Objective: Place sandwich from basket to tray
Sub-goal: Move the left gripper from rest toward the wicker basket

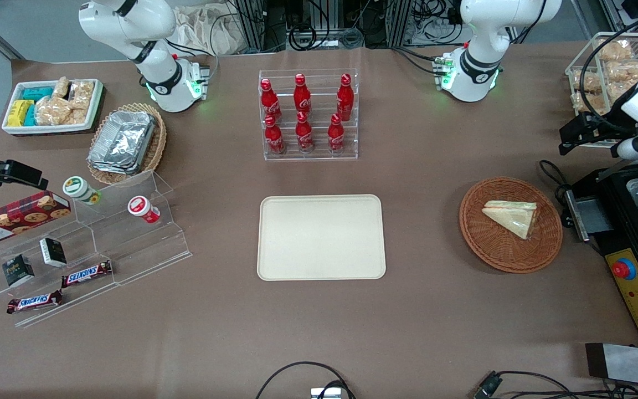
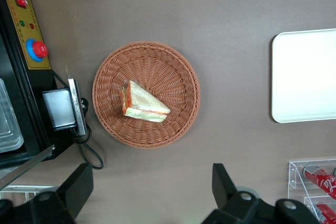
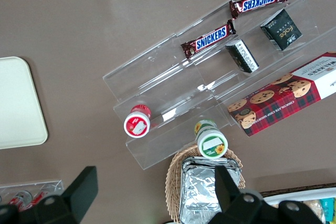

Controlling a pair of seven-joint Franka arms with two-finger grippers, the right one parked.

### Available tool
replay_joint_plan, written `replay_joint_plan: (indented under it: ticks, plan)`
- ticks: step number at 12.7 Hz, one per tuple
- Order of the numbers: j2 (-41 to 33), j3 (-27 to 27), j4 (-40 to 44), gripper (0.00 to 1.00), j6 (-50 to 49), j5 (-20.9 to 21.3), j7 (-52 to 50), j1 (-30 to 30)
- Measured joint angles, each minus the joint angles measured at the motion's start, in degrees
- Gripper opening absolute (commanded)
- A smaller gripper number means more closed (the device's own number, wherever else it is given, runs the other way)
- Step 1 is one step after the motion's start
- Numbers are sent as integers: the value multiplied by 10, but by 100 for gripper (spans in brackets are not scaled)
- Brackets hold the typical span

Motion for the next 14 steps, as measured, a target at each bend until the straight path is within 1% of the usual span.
replay_joint_plan:
  ticks: [4,6,8,11,14]
  plan:
    - [-1,2,-1,100,-1,0,-3,0]
    - [1,12,-14,100,-2,0,-41,0]
    - [7,25,-41,100,3,0,-90,1]
    - [14,42,-100,100,46,2,-118,4]
    - [12,89,-170,100,124,2,-122,7]
